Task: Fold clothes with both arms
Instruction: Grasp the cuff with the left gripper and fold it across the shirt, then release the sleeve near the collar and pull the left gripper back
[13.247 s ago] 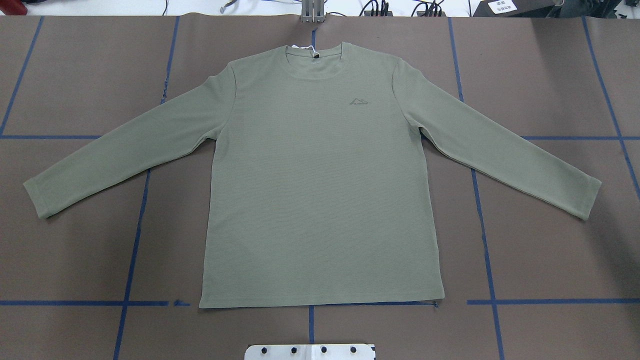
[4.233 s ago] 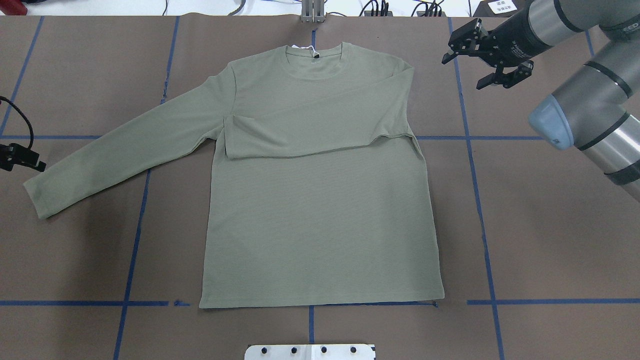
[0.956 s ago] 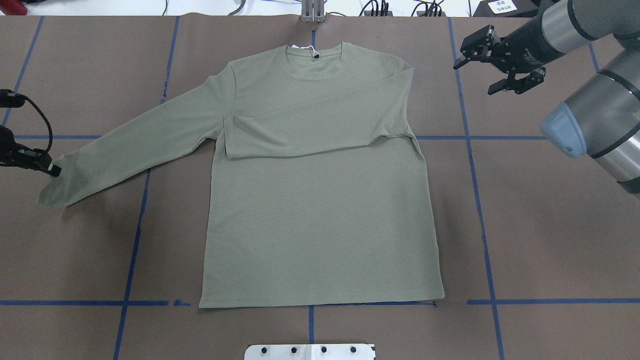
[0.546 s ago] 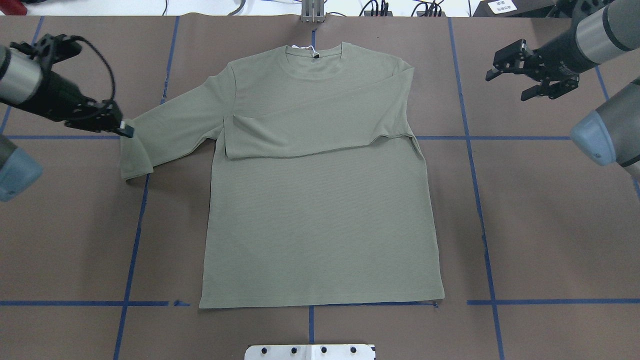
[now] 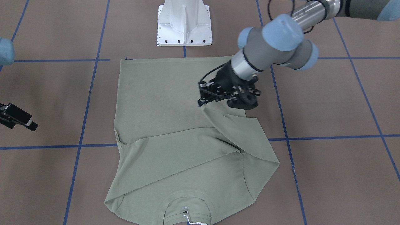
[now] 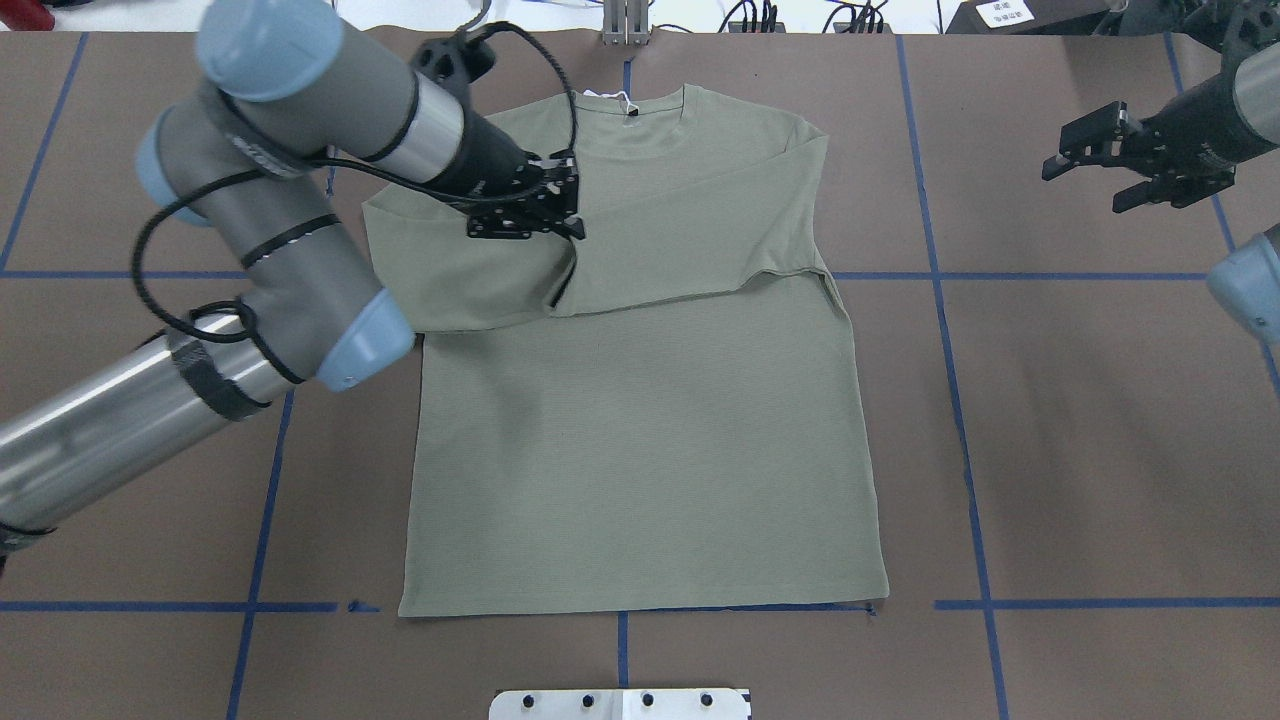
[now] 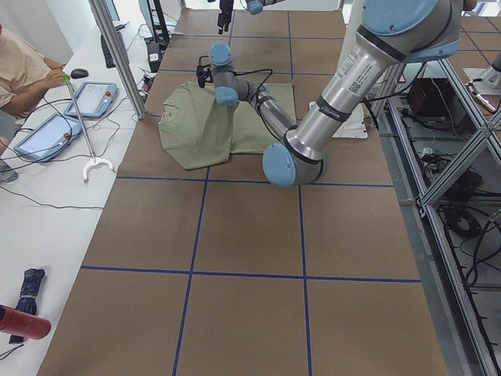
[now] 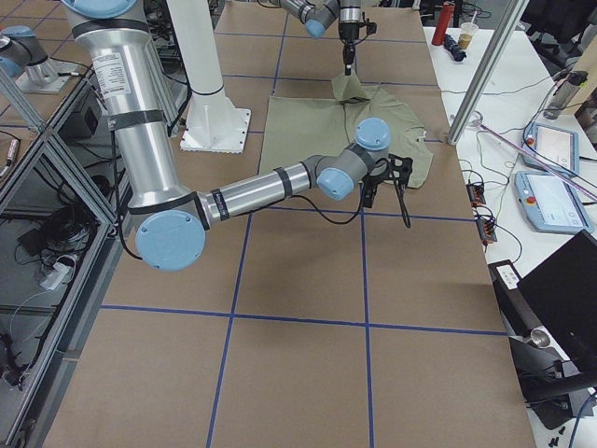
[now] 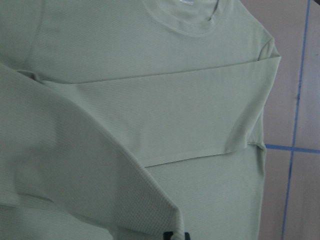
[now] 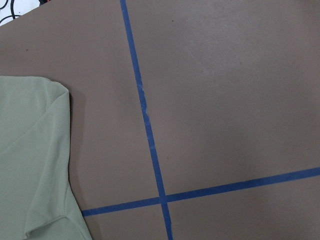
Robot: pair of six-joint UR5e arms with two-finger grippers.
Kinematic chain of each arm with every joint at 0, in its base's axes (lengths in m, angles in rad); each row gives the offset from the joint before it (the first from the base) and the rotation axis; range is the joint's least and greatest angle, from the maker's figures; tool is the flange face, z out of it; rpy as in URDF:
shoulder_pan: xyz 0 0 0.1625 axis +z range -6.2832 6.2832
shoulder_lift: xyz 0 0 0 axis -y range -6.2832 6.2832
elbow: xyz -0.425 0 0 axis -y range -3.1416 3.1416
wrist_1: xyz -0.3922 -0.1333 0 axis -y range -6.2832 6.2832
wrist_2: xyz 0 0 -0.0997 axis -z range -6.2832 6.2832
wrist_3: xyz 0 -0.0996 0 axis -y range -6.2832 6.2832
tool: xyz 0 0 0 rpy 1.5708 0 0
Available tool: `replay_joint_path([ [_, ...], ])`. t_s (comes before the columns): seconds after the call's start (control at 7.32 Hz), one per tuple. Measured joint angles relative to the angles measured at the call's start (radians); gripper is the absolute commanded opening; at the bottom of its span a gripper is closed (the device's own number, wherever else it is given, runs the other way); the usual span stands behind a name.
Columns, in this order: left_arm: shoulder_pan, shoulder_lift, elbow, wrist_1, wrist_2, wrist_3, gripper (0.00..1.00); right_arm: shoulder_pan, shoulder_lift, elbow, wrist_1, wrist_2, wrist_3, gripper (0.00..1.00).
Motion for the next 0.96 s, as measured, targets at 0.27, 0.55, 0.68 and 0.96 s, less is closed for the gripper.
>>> replay_joint_path([
  [0.27,0.077,-0.198,0.243,-0.098,0.139,-0.064,0.00,0.006,-0.008,0.004,0.002,0.005,-0.004,0.99],
  [0.55,0.115,-0.296,0.445,-0.217,0.235,-0.076,0.00,0.013,-0.014,0.010,0.002,0.012,-0.004,1.00],
  [0.68,0.130,-0.337,0.530,-0.264,0.294,-0.078,0.00,0.014,-0.020,0.019,0.002,0.013,-0.003,1.00],
  [0.96,0.141,-0.388,0.610,-0.315,0.348,-0.101,0.20,0.015,-0.029,0.035,0.002,0.015,0.000,1.00],
])
